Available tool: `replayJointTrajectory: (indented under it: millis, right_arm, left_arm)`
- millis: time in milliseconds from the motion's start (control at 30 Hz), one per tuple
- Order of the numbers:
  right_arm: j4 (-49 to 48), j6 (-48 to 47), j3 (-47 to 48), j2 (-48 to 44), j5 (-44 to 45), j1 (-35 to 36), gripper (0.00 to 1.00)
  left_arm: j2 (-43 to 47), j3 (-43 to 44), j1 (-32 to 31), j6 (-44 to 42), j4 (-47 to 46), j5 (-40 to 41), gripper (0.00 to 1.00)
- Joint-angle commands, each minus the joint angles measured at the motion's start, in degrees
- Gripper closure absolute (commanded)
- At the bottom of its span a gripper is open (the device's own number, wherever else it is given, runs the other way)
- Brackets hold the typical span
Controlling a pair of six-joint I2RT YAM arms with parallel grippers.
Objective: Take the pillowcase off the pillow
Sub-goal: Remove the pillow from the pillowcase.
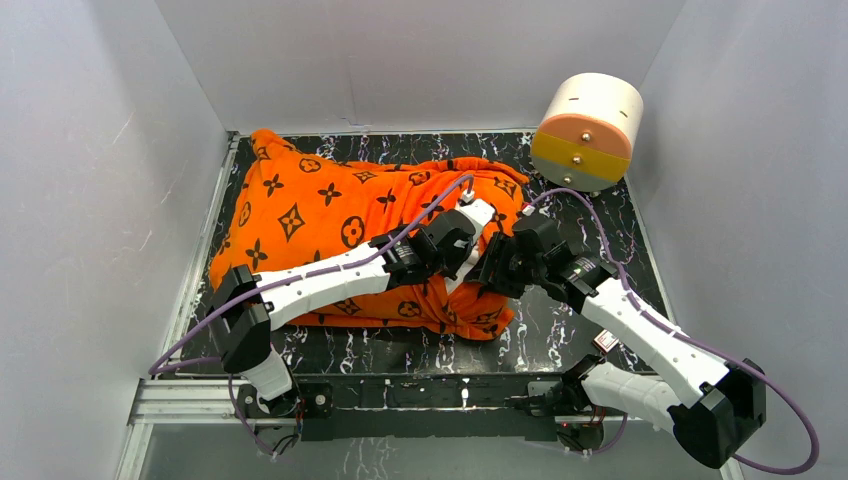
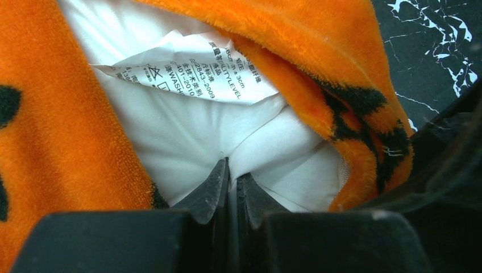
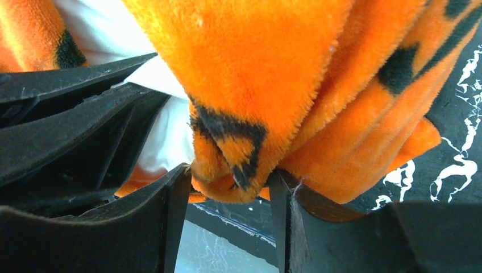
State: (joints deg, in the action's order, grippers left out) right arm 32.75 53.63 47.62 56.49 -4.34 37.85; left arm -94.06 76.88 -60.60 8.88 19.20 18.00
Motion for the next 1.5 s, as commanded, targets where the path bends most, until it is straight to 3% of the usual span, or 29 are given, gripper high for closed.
replayJointTrajectory:
  millis: [0, 100, 267, 333, 433, 600, 767, 933, 967, 1033, 1167, 1300, 1467]
  right_arm:
    - [-3.8, 1.4, 3.7, 1.3, 0.2, -0.1, 0.38]
    - [-3.3, 3.4, 4.0, 2.0, 2.5, -0.1, 0.42]
    - [10.7, 0.6, 4.7, 2.7, 13.9, -0.1, 0.98]
    - [15.9, 0.9, 3.0, 0.7, 18.7, -0.1, 1.0]
    - [18.9, 4.6, -2.6, -5.0, 21.4, -0.3, 1.0]
    - [11.7, 8.5, -14.1, -13.2, 14.4, -1.2, 1.0]
    - [3.0, 10.7, -22.7, -8.1, 11.8, -3.2, 1.0]
    - [-10.2, 10.9, -25.7, -0.5, 6.6, -3.9, 1.0]
    - [-11.9, 10.4, -25.5, 0.7, 5.6, -3.9, 1.0]
    - [-14.4, 9.2, -24.5, 2.2, 4.7, -3.9, 1.0]
    - [-15.2, 7.7, -22.5, 3.4, 3.0, -3.9, 1.0]
    - [-14.8, 7.6, -21.8, 2.8, 3.2, -3.9, 1.0]
    - [-14.0, 8.6, -21.5, 0.7, 4.0, -3.9, 1.0]
  left_arm:
    - [1.4, -2.0, 0.7, 1.4, 6.4, -0.6, 1.0]
    - [1.8, -2.6, 0.7, 1.6, 6.3, -0.5, 1.0]
    - [4.4, -5.0, 0.9, 2.4, 6.4, 6.8, 1.0]
    - [6.3, -6.0, 2.7, 2.8, 7.0, 9.4, 1.0]
    - [11.1, -8.4, 9.1, 3.7, 6.6, 7.0, 1.0]
    - [17.2, -10.0, 17.0, 2.7, 6.1, 1.1, 1.0]
    - [19.1, -10.4, 17.9, 2.1, 7.6, 0.0, 1.0]
    - [20.9, -9.9, 17.8, 1.2, 7.0, -10.7, 1.0]
    - [20.9, -9.4, 17.8, 1.4, 7.0, -13.4, 0.95]
    - [21.0, -8.3, 17.3, 1.9, 6.9, -16.9, 0.71]
    - [21.4, -5.2, 10.7, 1.4, 6.6, -12.6, 0.24]
    - [19.7, -2.4, 1.8, -1.4, 6.6, -4.7, 0.11]
    - [14.7, -2.3, -4.5, -4.6, 6.4, -3.3, 0.09]
